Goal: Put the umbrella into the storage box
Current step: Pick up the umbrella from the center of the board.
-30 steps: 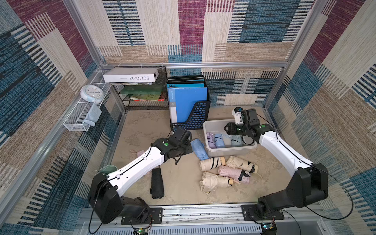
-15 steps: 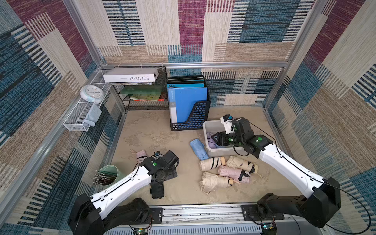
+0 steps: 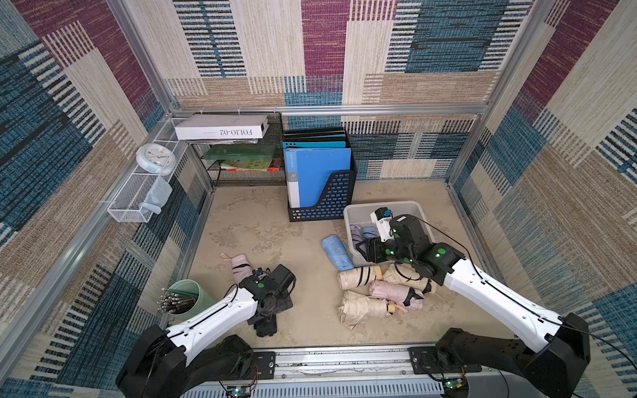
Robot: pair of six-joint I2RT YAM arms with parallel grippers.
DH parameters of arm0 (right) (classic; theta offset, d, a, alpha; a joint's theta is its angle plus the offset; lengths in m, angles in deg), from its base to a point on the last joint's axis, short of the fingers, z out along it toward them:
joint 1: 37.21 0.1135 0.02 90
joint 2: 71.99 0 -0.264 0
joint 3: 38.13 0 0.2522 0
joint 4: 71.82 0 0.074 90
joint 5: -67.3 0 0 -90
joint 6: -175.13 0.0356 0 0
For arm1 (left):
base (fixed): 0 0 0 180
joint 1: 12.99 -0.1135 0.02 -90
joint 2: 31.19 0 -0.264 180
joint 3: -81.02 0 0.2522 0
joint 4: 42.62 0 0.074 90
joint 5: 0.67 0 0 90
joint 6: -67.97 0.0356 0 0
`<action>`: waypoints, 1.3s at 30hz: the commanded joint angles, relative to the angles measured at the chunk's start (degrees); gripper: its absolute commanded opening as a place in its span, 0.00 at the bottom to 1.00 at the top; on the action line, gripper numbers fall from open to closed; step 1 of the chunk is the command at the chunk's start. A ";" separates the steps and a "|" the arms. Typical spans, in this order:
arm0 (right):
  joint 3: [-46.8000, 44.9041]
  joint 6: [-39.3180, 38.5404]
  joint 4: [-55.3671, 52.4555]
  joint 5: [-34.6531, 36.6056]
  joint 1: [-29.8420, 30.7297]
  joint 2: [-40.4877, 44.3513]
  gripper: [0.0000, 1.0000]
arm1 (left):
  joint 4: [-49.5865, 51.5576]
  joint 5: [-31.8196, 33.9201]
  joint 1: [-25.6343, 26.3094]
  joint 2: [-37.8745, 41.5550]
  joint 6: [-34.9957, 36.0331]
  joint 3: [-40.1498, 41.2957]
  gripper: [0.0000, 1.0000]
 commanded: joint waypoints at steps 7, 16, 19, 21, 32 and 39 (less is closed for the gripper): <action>-1.38 0.40 1.91 0.25 0.37 1.56 0.64 | 2.14 2.74 -2.44 1.85 6.11 -3.83 0.99; -2.28 1.31 3.45 0.59 0.45 1.55 0.63 | -0.10 -1.23 -8.08 -1.50 10.93 -1.96 0.99; -1.98 1.14 3.61 0.72 0.44 1.23 0.63 | -2.43 -3.15 -9.19 -3.02 12.25 -0.38 0.95; -1.98 1.23 3.63 0.62 0.44 1.12 0.62 | -3.83 -4.42 -9.76 -4.16 12.82 0.06 0.88; -2.19 1.35 3.36 0.70 0.48 1.19 0.61 | -9.60 -10.70 -10.47 -11.56 13.75 -2.02 0.52; -1.95 1.44 3.61 0.82 0.44 1.35 0.61 | -10.36 -13.08 -9.92 -11.95 12.73 -5.22 0.37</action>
